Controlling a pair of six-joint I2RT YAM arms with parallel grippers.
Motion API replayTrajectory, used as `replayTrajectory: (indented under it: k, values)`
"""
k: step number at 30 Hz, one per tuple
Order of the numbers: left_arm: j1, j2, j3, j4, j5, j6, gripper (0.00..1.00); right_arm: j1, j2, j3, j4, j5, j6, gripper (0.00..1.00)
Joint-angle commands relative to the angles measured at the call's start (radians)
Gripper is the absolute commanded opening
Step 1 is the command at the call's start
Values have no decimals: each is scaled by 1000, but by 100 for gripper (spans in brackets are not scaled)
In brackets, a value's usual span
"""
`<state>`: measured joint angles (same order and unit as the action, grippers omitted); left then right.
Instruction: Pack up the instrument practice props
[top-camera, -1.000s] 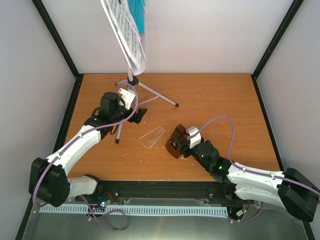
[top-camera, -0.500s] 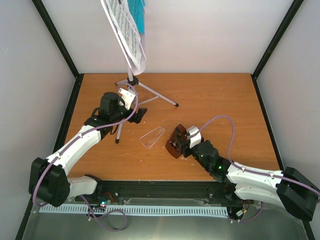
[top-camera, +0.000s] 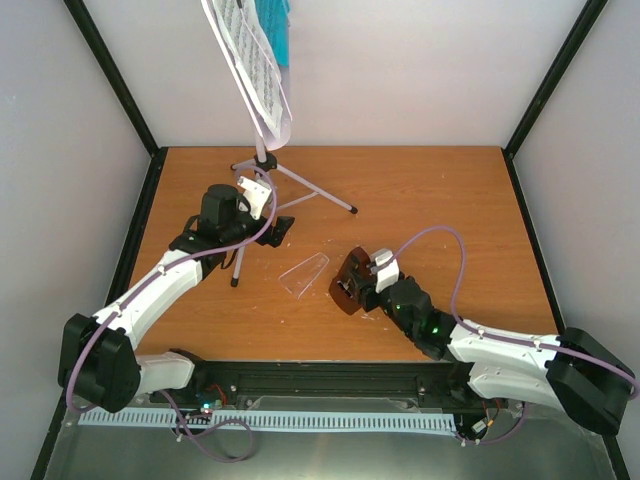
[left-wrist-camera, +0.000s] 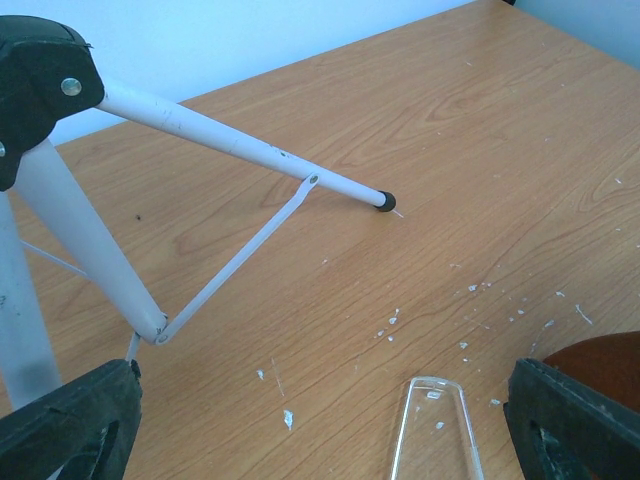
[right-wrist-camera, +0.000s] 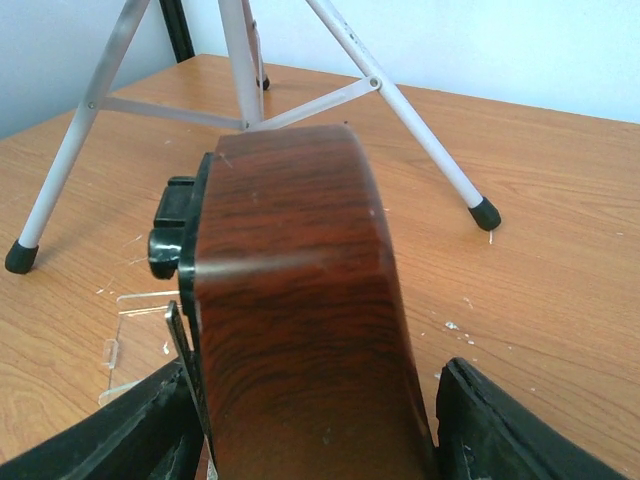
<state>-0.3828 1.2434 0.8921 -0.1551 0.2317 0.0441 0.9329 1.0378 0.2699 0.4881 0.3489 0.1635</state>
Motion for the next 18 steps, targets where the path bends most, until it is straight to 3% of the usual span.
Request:
replayTrajectory:
  k: [1, 18]
  values:
    - [-2, -13, 0, 30, -1, 23, 100, 8, 13, 21, -26, 15, 23, 61]
    - [-2, -17, 0, 32, 9, 23, 99, 7, 18, 46, -66, 55, 53, 63]
